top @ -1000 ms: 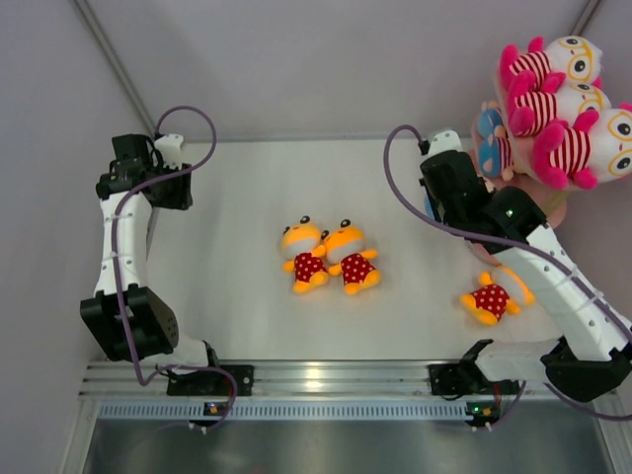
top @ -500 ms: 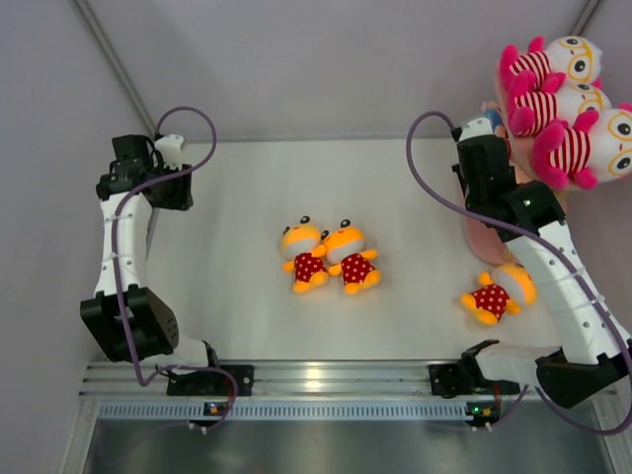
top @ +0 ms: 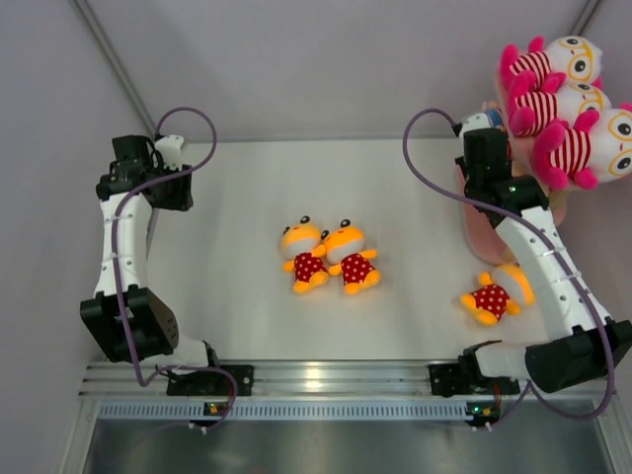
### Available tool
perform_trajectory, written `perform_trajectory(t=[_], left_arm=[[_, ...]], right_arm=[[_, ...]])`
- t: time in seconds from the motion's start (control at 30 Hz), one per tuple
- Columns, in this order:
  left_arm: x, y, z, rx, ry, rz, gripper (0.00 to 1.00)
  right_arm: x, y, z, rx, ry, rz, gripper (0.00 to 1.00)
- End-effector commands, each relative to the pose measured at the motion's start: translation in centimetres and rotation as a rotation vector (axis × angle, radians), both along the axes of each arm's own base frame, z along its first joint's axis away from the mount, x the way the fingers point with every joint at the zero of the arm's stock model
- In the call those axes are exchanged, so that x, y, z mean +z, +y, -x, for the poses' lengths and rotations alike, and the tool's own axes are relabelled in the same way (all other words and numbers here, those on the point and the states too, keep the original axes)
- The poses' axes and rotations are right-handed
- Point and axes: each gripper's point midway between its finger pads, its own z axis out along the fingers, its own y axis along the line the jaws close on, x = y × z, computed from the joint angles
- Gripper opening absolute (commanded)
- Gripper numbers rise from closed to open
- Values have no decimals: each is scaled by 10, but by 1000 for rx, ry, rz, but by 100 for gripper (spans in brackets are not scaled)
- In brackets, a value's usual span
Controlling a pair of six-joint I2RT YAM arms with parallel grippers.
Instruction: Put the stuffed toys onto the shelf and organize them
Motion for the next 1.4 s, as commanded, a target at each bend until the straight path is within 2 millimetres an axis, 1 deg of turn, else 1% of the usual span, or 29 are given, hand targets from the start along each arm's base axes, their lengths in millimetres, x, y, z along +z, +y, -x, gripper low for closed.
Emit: perform_trajectory(t=[0.0,0.03,0.07,0.1,0.33,0.4,0.5,0.53,0.57,0.6,0.67,0.7,0.77,0.8,0.87,0.9,0.97,1.0,1.03,1.07,1.1,1.13,1.17,1.2,1.23,1.27,1.3,1.33,1.37], left_arm=[[16,1,2,-2,-53,-13,52],[16,1,3,-4,-52,-14,52],[15,0,3,-7,-49,-11,52],[15,0,2,-9,-51,-9,52],[14,-1,1,-9,-49,0,52],[14,-1,2,-10,-46,0,52],[14,-1,2,-9,-48,3,52],[13,-2,2,-11,-47,4,52],[13,-1,2,-8,-45,3,52],[14,-1,2,-10,-48,1,51],[14,-2,1,-12,-47,5,52],[13,-2,1,-12,-47,7,52],[14,-4,1,-17,-50,14,52],[14,-4,1,-18,-49,16,52],[13,-5,1,-20,-48,21,52],[14,-5,1,-21,-51,21,52],[14,-5,1,-19,-48,22,52],[14,-5,1,-19,-49,21,52],[13,-6,1,-20,-48,23,52],[14,-6,1,-20,-50,22,52],[14,-6,2,-20,-50,24,52],[13,-6,3,-22,-47,25,52],[12,-7,3,-21,-46,27,53],[12,-6,4,-20,-45,23,54],[10,-6,5,-19,-42,23,54],[11,-6,6,-19,-45,18,55],[10,-5,7,-18,-41,14,55],[8,-5,10,-16,-35,12,55],[8,-5,12,-18,-30,9,55]], right_arm=[[10,-20,-10,-27,-56,56,0],[3,-20,-11,-17,-44,61,0],[2,-18,-13,2,-50,56,0],[5,-18,-15,10,-74,55,0],[-11,-36,-20,-7,-67,87,0],[-16,-35,-23,12,-59,78,0],[-15,-40,-22,-8,-76,63,0],[-18,-40,-20,-11,-66,60,2],[-16,-40,-19,-16,-79,45,7],[-17,-39,-17,-18,-81,39,17],[-17,-39,-13,-15,-91,30,26],[-19,-39,-11,-14,-87,26,37],[-20,-37,-8,-6,-78,12,47],[-16,-36,-7,-6,-84,7,54],[-15,-33,-4,0,-75,-11,59],[-6,-30,-4,8,-88,-17,62],[0,-23,-2,33,-89,-22,70],[4,-12,-1,69,-82,-18,77],[8,-7,1,83,-84,-4,83],[13,-1,2,103,-84,23,86],[19,21,3,163,-92,41,86],[25,28,6,170,-100,71,87],[28,42,8,214,-101,89,87],[36,72,12,305,-121,83,87],[40,88,14,356,-134,75,87],[39,118,19,492,-129,38,87],[30,158,33,666,-99,14,85],[12,201,54,907,-34,-56,84],[2,222,73,1078,-2,-34,84]])
